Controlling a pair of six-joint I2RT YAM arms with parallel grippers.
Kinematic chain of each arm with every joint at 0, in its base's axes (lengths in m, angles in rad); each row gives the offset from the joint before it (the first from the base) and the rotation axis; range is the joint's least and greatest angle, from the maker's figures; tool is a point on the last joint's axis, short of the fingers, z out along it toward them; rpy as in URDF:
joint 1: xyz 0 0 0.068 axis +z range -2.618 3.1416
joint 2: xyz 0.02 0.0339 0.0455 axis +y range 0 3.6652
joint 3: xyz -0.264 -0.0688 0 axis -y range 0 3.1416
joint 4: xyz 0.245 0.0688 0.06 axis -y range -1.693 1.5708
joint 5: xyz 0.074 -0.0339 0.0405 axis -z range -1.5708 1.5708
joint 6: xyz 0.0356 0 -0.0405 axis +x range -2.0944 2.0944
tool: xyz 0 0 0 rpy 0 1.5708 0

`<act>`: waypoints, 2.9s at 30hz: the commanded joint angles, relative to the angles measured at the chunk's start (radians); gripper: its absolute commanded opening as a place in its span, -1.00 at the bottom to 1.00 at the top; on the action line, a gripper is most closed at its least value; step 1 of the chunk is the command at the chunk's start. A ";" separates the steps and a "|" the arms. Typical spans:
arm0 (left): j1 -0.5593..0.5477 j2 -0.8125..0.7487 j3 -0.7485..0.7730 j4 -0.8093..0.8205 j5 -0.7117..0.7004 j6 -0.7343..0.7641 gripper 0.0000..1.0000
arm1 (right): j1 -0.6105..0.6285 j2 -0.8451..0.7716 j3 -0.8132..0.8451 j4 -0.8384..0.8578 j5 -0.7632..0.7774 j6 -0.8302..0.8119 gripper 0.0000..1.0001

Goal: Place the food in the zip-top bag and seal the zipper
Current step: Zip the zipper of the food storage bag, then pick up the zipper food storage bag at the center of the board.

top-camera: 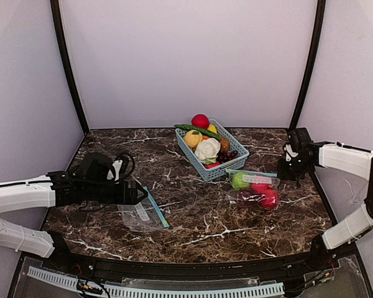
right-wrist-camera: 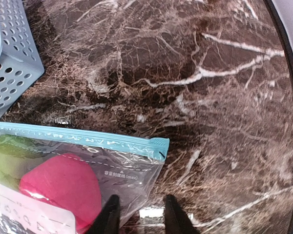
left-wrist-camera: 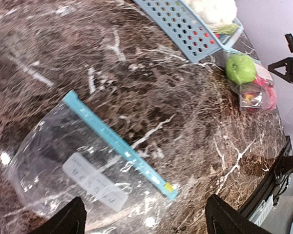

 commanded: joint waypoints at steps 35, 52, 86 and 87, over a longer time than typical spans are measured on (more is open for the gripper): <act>0.175 -0.028 -0.380 0.281 0.137 -0.316 0.16 | -0.010 -0.417 -0.018 0.038 -0.525 0.103 0.44; 0.176 -0.146 -0.304 0.440 0.290 -0.102 -0.99 | 0.091 -0.489 -0.079 0.173 -0.630 0.163 0.50; 0.174 -0.115 -0.101 0.780 0.665 -0.152 -0.99 | 0.784 -0.130 -0.151 0.831 -0.606 0.258 -0.05; 0.174 -0.117 -0.102 0.773 0.662 -0.149 -0.99 | 0.793 -0.115 -0.145 0.834 -0.600 0.254 -0.07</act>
